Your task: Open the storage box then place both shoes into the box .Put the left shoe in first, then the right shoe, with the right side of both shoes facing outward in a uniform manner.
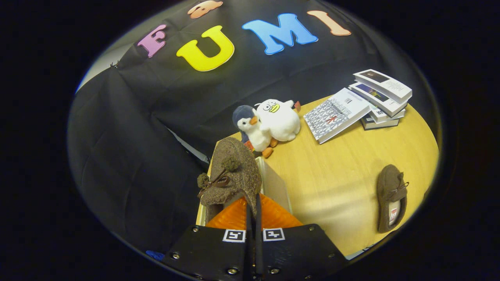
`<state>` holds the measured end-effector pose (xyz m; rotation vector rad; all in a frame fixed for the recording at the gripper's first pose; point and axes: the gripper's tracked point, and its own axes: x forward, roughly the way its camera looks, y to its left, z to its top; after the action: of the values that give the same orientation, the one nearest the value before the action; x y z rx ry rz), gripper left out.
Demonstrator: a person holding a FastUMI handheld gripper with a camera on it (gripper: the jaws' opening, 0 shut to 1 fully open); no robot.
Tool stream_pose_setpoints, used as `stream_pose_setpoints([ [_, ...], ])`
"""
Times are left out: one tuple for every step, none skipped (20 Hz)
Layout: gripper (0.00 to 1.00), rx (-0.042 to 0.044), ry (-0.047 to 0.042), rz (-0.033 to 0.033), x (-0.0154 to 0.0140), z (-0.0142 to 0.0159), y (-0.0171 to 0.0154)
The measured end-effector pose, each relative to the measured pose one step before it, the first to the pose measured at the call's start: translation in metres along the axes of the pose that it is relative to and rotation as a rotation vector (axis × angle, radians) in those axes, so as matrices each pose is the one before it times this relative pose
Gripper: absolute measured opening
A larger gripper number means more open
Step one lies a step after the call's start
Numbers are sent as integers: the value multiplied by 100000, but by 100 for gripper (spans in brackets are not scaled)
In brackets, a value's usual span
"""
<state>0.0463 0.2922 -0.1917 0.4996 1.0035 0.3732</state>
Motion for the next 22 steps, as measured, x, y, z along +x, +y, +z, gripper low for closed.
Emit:
stream_pose_setpoints([
  [2,-1162,923,506,632,-624,740],
  [2,-1098,754,368,642,-450,622],
  [2,-876,528,118,571,-494,505],
  [2,-387,585,124,540,-429,519],
  [2,-56,666,165,610,-496,504],
  [2,366,457,294,746,-426,50],
  [2,227,410,153,610,-431,408],
  [2,331,440,-170,557,-330,272],
  [2,336,154,-532,675,-464,223],
  [2,220,386,-667,591,-333,25],
  [2,346,191,-913,353,-427,538],
  [2,772,185,-1168,507,-405,-60],
  [2,731,869,-726,584,-500,-48],
  [2,950,655,-802,567,-390,-77],
  [2,1034,738,-671,580,-422,-92],
  [2,919,387,-253,447,-312,16],
  [2,492,447,-541,449,-330,-16],
  [2,34,605,-842,337,-312,-138],
  [2,-316,389,-1172,298,-341,-191],
  [2,-186,870,-957,281,-397,-189],
  [2,-3,1667,-159,303,-646,55],
  [2,-109,1529,-365,293,-596,-33],
])
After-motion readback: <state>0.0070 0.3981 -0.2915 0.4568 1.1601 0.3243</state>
